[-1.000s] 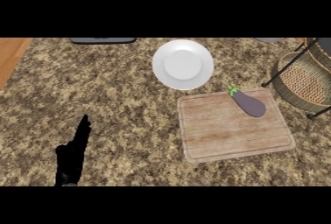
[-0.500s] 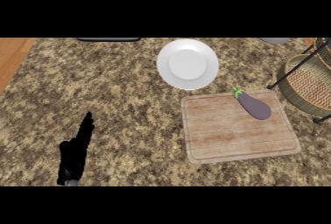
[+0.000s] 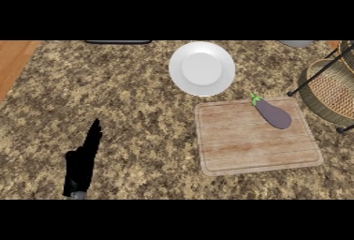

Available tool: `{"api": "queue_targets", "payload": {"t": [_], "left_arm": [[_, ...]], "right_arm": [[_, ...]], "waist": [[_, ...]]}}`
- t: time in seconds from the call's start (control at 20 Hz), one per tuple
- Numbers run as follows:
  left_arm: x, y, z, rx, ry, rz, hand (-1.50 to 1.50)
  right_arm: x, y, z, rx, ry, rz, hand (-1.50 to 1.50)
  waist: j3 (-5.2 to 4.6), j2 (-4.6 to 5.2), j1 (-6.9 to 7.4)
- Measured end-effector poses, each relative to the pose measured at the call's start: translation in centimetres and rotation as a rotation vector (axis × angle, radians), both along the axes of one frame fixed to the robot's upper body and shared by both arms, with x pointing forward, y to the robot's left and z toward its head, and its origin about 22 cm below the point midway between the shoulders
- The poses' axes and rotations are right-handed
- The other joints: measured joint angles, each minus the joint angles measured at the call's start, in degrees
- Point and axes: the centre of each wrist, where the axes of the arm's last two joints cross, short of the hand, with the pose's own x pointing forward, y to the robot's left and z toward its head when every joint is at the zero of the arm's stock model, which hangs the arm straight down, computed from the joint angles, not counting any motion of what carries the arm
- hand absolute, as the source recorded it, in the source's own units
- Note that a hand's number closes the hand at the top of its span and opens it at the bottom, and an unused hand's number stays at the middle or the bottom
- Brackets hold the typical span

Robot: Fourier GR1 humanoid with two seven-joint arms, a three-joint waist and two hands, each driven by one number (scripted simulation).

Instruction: Pick the croissant from the cutting board and place it in the tiered basket

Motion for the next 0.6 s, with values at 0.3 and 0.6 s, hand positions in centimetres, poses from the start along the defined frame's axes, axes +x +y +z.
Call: {"api": "queue_targets", "payload": {"t": [0.3, 0.6], "left_arm": [[0.0, -0.3, 0.0, -0.006, 0.000, -0.005, 0.00], [0.2, 0.3, 0.1, -0.001, 0.004, -0.003, 0.00]], "right_arm": [[4.2, -0.1, -2.9, -0.017, 0.052, 0.016, 1.50], [7.4, 0.5, -5.6, -0.003, 0.079, -0.015, 1.50]], "waist": [[0.02, 0.09, 0.32], [0.02, 0.01, 0.18]]}}
